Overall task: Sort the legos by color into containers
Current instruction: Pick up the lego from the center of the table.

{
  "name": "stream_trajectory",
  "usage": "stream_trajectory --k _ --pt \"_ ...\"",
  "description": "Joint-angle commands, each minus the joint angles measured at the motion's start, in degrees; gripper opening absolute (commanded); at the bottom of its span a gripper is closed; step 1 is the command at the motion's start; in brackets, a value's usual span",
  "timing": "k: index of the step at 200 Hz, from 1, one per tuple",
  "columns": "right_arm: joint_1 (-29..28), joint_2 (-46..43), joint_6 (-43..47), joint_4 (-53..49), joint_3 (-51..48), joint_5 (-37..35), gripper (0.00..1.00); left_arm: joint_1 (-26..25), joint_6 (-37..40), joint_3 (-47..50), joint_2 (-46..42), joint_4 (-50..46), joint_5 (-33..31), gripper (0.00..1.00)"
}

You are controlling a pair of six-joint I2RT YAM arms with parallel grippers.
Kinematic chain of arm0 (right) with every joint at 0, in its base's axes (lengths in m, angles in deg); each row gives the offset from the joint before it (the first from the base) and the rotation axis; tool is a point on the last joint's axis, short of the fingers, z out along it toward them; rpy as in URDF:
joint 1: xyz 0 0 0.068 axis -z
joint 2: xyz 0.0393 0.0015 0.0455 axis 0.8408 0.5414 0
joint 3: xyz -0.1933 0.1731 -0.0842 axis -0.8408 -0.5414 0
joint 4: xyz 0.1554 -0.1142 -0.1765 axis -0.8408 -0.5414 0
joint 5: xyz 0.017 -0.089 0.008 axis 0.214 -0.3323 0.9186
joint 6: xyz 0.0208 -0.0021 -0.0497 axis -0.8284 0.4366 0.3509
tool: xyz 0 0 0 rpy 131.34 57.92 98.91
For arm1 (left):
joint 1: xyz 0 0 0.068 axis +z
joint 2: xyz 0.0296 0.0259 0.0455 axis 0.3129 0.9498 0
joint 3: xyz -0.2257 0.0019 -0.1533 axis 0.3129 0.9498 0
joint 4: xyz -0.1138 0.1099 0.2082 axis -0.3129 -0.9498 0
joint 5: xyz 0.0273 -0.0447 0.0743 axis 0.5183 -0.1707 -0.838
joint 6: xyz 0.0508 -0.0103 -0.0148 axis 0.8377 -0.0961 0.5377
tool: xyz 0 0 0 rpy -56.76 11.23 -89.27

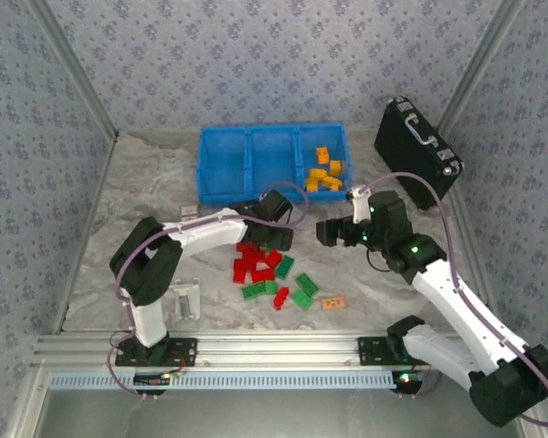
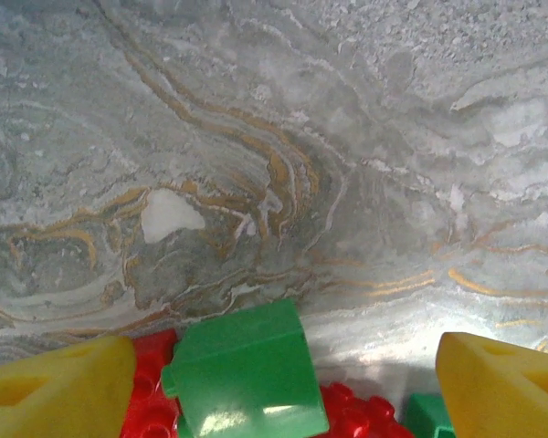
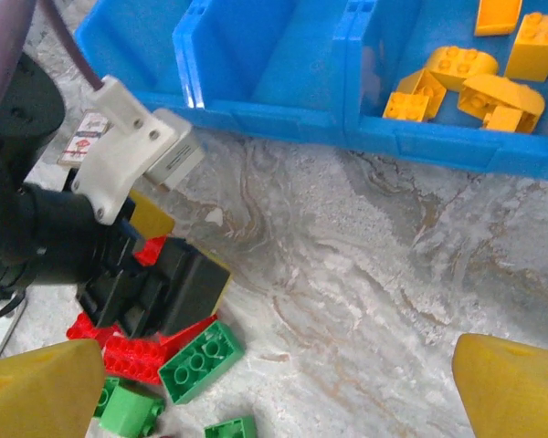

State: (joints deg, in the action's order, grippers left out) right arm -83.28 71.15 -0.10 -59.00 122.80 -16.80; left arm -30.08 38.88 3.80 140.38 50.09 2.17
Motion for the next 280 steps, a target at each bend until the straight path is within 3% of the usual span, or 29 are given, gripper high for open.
stream_trajectory --k 1,62,87,170,203,253,280 --pt "0.05 -1.64 -1.88 -1.54 -1.91 1.71 0.99 -0.46 -3.91 -2.05 2.08 -3.12 -2.75 0.81" --pt "1.44 -3.26 -1.74 -0.32 -3.81 2.95 0.99 -1.25 -6.79 -4.0 4.69 -6.59 -6.25 0.72" --pt "2.08 -3.5 -2.14 0.46 -4.23 4.35 0.99 -1.81 -7.47 -5.48 5.92 -7.84 -6.34 0.6" --pt "3.82 -3.95 -2.32 1.2 -4.89 5.32 0.99 -2.81 -8.75 -6.37 5.87 -9.5 -8.43 0.37" --pt "4.27 -3.87 -2.33 0.88 -4.89 5.17 0.99 -2.81 -7.66 -8.08 5.13 -9.83 -9.33 0.36" --pt "5.66 -2.7 -2.76 0.1 -4.88 6.92 0.99 -0.29 2.39 -22.39 3.87 -15.57 -12.33 0.36" --pt "4.61 -2.4 -4.11 -1.04 -5.45 5.71 0.99 2.3 7.99 -26.58 4.5 -11.84 -12.46 0.37"
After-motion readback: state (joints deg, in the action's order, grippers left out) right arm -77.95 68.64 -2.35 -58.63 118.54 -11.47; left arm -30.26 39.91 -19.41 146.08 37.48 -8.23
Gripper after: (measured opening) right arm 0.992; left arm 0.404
